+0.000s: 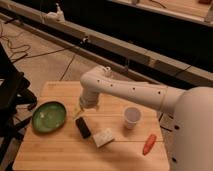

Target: Place the eraser on the white sponge

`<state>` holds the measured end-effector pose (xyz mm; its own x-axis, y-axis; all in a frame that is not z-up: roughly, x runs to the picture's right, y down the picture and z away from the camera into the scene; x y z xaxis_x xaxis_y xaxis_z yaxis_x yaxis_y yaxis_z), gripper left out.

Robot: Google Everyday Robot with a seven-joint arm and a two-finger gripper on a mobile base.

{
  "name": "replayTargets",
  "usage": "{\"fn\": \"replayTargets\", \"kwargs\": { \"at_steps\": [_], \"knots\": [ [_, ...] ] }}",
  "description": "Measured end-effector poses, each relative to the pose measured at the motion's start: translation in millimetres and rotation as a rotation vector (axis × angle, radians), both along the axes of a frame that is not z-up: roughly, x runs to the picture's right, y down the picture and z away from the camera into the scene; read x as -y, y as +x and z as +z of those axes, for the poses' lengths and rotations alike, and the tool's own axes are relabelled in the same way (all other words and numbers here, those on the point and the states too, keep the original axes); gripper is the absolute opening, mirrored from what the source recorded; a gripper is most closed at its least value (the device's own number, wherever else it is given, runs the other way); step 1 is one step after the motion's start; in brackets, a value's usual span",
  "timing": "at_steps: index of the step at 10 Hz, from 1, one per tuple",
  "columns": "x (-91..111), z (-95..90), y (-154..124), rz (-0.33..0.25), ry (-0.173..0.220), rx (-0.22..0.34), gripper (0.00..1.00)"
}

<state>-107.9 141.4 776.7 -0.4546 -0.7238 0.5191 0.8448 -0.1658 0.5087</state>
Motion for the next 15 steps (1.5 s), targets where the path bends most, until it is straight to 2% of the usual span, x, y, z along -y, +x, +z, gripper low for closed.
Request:
{"fn": "replayTargets", "kwargs": {
  "at_steps": [2, 6, 9, 11, 12, 15],
  "knots": [
    [-28, 2.0, -14, -0.005, -0.051, 0.026, 0.80],
    [-73, 10.4, -34, -0.009, -0.148, 0.057, 0.80],
    [-85, 26.8, -29, -0.007, -0.191, 0.036, 0.80],
    [-87, 34.5, -26, -0.001, -0.205, 0.023, 0.80],
    [-86, 38.0, -24, 0.014, -0.213, 0.016, 0.76],
    [-85, 45.5, -23, 0.044, -0.221, 0.006, 0.46]
  ]
}}
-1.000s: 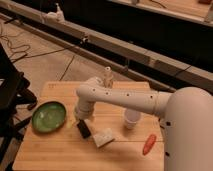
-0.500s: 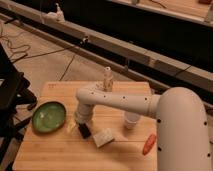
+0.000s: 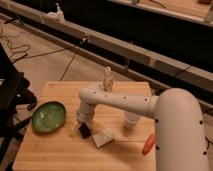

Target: Place the eraser on the white sponge

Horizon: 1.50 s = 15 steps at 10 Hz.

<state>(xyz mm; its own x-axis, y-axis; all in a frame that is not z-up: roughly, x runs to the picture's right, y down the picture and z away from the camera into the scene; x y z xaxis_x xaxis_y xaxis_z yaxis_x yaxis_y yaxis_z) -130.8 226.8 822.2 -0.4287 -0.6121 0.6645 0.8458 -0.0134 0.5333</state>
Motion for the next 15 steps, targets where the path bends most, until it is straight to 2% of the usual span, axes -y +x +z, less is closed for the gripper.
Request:
{"fn": "replayTargets", "kwargs": {
  "at_steps": [3, 4, 5, 8, 9, 11, 13, 15],
  "knots": [
    [-2, 3.0, 0, 0.006, -0.008, -0.001, 0.20],
    [-2, 4.5, 2, 0.009, -0.010, -0.001, 0.07],
    [-1, 4.8, 2, 0.010, -0.009, -0.001, 0.02],
    [28, -0.8, 8, 0.045, 0.048, 0.000, 0.00],
    [46, -4.8, 17, 0.060, 0.086, -0.010, 0.00],
    [71, -8.4, 43, 0.078, 0.136, -0.052, 0.00],
    [79, -13.3, 74, 0.093, 0.154, -0.101, 0.00],
    [78, -22.4, 103, 0.112, 0.150, -0.138, 0.00]
  ]
}}
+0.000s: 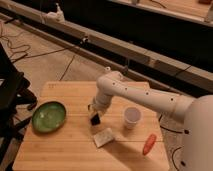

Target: Place the eraser on the white sponge

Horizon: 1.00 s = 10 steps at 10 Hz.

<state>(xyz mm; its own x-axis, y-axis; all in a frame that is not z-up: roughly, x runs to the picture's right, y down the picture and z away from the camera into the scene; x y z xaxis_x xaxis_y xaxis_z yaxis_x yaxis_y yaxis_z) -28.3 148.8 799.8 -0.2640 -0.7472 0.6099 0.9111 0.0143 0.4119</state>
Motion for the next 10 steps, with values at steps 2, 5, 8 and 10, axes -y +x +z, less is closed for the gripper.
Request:
{"fn": "replayTargets", "kwargs": {
  "at_steps": [2, 5, 8, 10],
  "knots": [
    [-16, -15.8, 37, 0.033, -0.026, -0.043, 0.00],
    [-57, -41.6, 70, 0.067, -0.106, -0.079, 0.00],
    [-93, -61.6, 71, 0.087, -0.179, -0.061, 0.00],
    [-98, -64.1, 60, 0.104, -0.192, -0.028, 0.00]
  ]
}}
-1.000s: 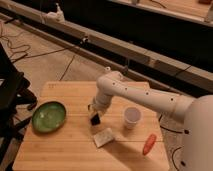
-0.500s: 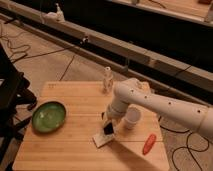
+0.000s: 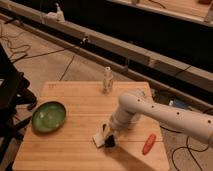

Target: Place the eraser on the white sponge

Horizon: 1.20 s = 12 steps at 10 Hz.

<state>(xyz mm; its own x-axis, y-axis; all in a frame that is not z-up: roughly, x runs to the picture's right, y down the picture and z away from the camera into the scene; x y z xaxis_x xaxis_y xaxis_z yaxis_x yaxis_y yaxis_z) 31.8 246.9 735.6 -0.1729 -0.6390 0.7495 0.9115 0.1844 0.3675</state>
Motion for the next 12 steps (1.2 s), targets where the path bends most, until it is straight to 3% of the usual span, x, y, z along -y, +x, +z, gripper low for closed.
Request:
{"fn": "replayTargets", "kwargs": {
  "at_steps": [3, 7, 9, 11, 12],
  "knots": [
    [-1, 4.7, -16, 0.009, -0.003, 0.055, 0.03],
    [-11, 10.9, -25, 0.007, -0.036, 0.107, 0.43],
    [-8, 18.4, -29, 0.016, -0.029, 0.116, 0.64],
    [-1, 26.0, -32, 0.016, -0.009, 0.120, 0.79],
    [-1, 26.2, -32, 0.016, -0.008, 0.120, 0.80]
  ]
}}
